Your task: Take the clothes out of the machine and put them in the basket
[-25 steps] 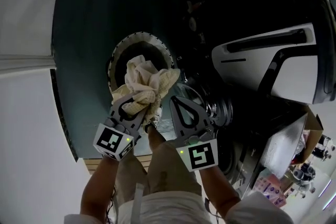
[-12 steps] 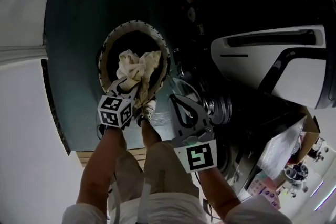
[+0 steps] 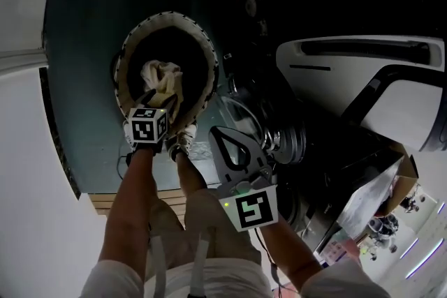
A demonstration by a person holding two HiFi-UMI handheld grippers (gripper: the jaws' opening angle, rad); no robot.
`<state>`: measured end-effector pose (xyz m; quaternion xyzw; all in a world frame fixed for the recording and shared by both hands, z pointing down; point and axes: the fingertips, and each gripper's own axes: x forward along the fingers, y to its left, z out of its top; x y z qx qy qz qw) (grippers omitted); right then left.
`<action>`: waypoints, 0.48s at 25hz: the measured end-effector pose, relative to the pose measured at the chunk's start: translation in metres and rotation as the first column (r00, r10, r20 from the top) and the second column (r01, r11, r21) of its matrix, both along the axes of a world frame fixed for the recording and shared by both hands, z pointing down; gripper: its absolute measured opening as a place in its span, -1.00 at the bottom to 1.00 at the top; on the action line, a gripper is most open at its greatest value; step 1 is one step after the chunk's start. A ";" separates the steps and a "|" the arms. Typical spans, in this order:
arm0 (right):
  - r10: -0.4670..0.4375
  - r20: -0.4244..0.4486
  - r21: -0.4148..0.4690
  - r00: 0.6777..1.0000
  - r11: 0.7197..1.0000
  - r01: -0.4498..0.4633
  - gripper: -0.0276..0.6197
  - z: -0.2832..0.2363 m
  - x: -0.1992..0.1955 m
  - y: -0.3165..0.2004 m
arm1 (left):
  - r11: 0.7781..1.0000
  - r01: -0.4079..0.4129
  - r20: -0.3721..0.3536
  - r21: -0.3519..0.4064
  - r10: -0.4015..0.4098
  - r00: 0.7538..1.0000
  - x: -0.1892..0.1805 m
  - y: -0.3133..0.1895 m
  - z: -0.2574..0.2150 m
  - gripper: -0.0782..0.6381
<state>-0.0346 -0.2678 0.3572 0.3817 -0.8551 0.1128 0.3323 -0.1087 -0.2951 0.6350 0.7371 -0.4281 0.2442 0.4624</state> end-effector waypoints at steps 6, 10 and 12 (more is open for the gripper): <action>-0.013 0.000 -0.010 1.000 1.000 0.013 -0.88 0.000 0.004 -0.004 | 0.998 0.059 0.041 0.018 -0.059 0.997 -0.021 -0.004 -0.005 0.35; -0.012 0.025 0.017 1.000 1.000 0.011 -0.88 -0.014 -0.003 -0.014 | 0.996 0.074 0.029 0.043 -0.076 0.997 -0.033 -0.008 -0.021 0.35; -0.004 0.038 0.034 0.999 0.999 0.003 -0.88 -0.023 -0.006 -0.018 | 0.996 0.065 0.025 0.061 -0.067 0.997 -0.037 -0.011 -0.031 0.35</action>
